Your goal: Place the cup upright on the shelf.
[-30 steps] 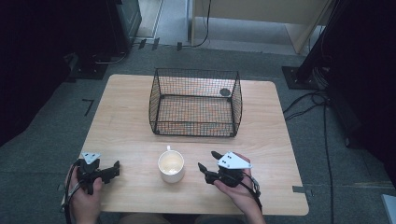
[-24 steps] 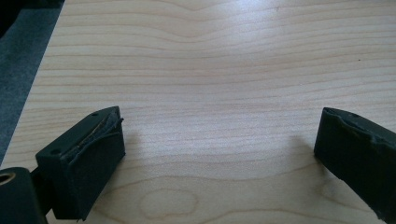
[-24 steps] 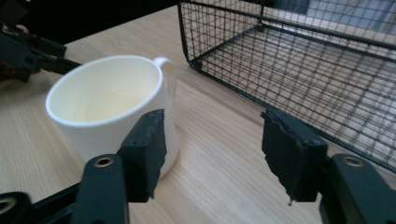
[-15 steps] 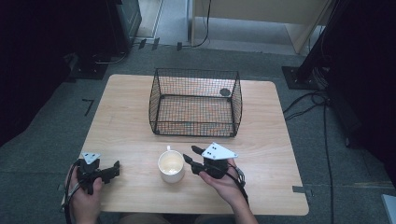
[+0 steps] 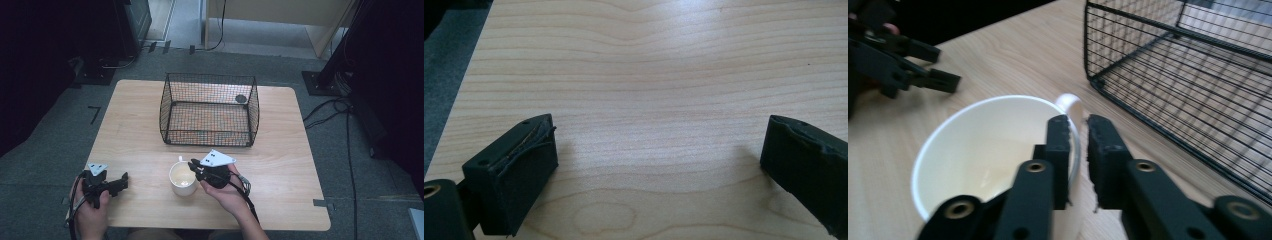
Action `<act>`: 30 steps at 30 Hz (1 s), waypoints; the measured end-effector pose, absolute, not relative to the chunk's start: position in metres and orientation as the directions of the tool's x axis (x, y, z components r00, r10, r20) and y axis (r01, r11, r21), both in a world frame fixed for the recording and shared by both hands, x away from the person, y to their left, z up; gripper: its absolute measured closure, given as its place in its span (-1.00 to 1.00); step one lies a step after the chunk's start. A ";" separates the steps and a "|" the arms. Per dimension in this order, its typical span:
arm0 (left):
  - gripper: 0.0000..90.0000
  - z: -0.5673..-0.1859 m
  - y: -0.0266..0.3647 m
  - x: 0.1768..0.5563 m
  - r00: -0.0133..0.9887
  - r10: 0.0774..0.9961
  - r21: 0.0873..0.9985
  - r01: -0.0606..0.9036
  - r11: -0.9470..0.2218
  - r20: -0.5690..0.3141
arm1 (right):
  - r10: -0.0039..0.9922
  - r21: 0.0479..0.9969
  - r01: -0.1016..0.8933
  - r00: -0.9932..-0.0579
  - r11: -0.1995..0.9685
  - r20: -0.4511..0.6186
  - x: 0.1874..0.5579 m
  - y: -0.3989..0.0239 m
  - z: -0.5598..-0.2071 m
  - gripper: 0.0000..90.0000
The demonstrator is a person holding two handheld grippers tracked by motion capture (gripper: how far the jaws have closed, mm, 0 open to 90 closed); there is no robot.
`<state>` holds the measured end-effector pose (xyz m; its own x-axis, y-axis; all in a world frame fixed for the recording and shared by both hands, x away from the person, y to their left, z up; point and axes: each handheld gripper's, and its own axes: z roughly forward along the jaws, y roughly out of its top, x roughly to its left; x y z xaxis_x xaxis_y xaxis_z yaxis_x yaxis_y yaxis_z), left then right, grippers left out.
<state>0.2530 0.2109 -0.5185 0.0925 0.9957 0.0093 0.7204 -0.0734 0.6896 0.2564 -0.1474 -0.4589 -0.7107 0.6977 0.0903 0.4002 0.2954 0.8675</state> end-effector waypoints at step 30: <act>-0.96 -0.519 0.211 0.253 0.092 0.996 0.690 0.720 -0.073 0.009 | 0.626 0.858 0.377 -0.775 0.348 0.087 0.222 -0.190 -0.478 0.56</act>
<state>0.2530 0.2109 -0.5185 0.0923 0.9957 0.0092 0.7203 -0.0732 0.6898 0.2224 -0.1901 -0.4781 -0.7752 0.6256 0.0873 0.3774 0.3480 0.8582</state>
